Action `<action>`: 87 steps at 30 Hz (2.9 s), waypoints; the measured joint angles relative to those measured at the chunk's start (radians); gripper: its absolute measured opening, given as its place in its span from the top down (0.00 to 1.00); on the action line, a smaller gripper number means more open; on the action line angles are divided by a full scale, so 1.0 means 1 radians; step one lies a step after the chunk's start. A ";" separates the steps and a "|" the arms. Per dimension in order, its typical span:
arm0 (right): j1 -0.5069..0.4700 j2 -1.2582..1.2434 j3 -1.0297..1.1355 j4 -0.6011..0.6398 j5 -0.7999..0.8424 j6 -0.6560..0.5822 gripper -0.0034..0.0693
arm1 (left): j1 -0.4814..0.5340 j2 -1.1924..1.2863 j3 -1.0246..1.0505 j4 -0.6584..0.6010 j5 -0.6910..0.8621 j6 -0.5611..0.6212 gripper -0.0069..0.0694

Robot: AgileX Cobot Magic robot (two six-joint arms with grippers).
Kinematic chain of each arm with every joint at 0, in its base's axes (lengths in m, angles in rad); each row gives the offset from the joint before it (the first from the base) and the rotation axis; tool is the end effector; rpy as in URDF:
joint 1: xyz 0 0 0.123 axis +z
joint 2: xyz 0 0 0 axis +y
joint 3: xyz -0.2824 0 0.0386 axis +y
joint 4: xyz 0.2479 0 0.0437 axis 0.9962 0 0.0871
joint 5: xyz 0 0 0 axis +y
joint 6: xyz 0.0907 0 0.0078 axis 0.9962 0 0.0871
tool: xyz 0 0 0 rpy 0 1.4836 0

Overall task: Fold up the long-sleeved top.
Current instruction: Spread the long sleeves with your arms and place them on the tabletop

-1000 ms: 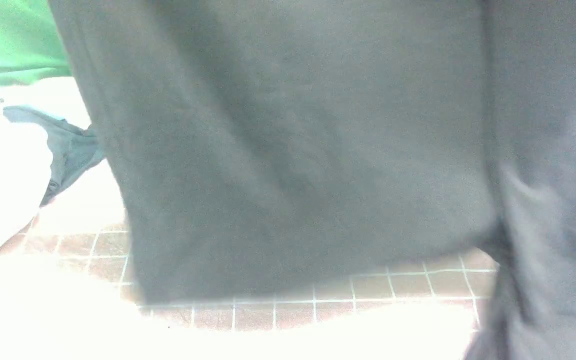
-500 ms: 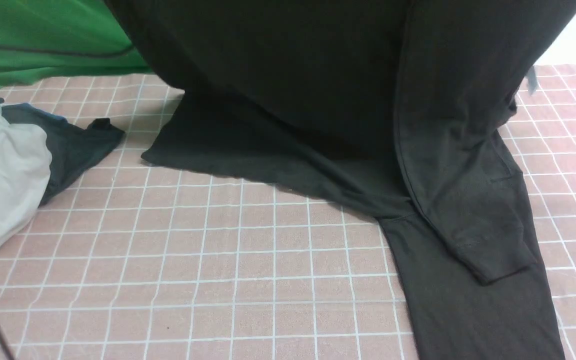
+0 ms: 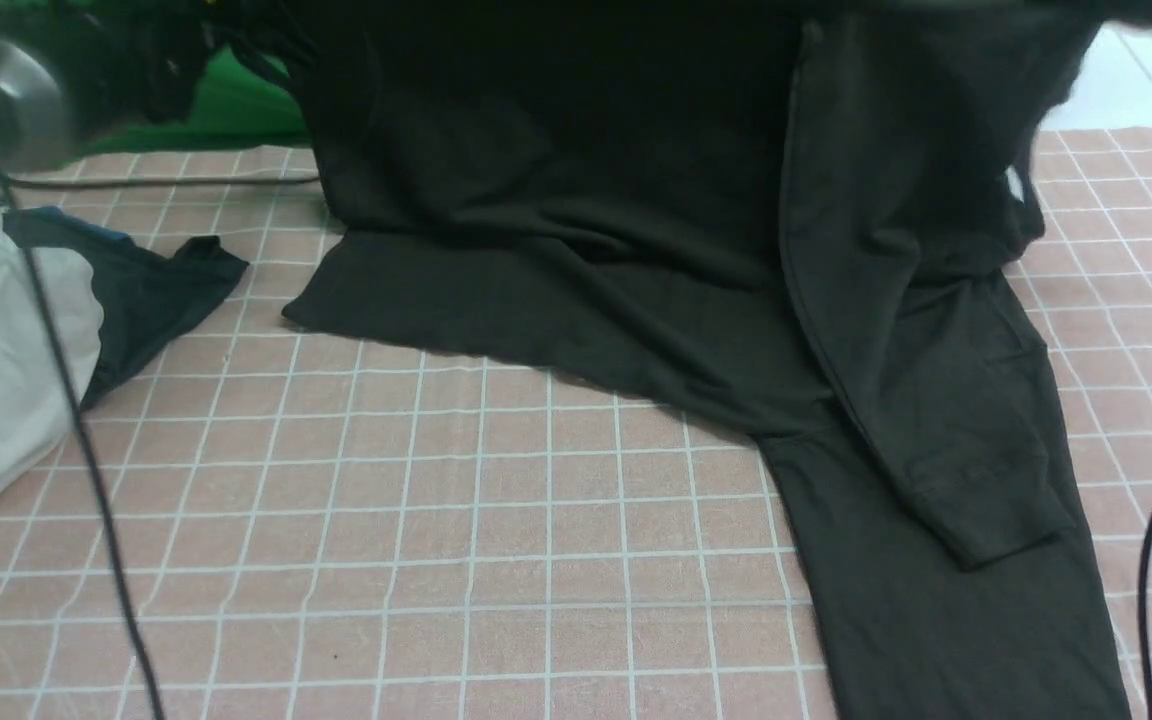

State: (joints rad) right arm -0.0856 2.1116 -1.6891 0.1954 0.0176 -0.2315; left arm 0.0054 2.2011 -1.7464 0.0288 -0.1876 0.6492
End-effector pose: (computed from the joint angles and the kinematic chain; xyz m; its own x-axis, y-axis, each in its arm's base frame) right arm 0.5061 -0.0431 0.2519 -0.3468 -0.0065 -0.9379 0.0698 0.9970 -0.0327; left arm 0.5291 0.0024 0.2423 -0.1395 0.6261 -0.7672 0.1121 0.7798 0.6160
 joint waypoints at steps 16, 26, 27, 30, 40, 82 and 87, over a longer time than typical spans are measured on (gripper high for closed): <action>-0.012 -0.122 0.000 -0.007 0.341 0.004 0.26 | -0.003 0.111 -0.031 0.025 0.066 -0.104 0.02; 0.011 -0.415 0.159 -0.011 0.736 0.068 0.54 | -0.003 -0.234 -0.008 -0.173 0.816 -0.193 0.25; 0.026 -0.457 0.218 -0.014 0.744 0.078 0.56 | -0.003 -0.260 0.007 -0.214 0.877 -0.172 0.33; 0.101 -0.586 0.412 -0.014 0.763 0.133 0.60 | -0.011 -0.290 0.056 -0.295 1.022 -0.127 0.59; 0.461 -0.795 0.828 -0.013 0.683 0.157 0.60 | -0.020 -0.151 0.098 -0.295 1.049 -0.104 0.51; 1.022 -0.854 1.069 -0.109 0.961 0.059 0.28 | -0.024 -0.248 0.106 -0.127 1.234 -0.280 0.84; 1.178 -0.854 1.170 -0.164 0.875 0.061 0.08 | -0.024 -0.248 0.106 -0.129 1.240 -0.280 0.84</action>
State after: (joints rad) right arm 1.0919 1.2572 -0.5192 0.0309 0.8925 -0.1707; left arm -0.0185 1.9536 -1.6402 -0.1006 1.0528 0.3689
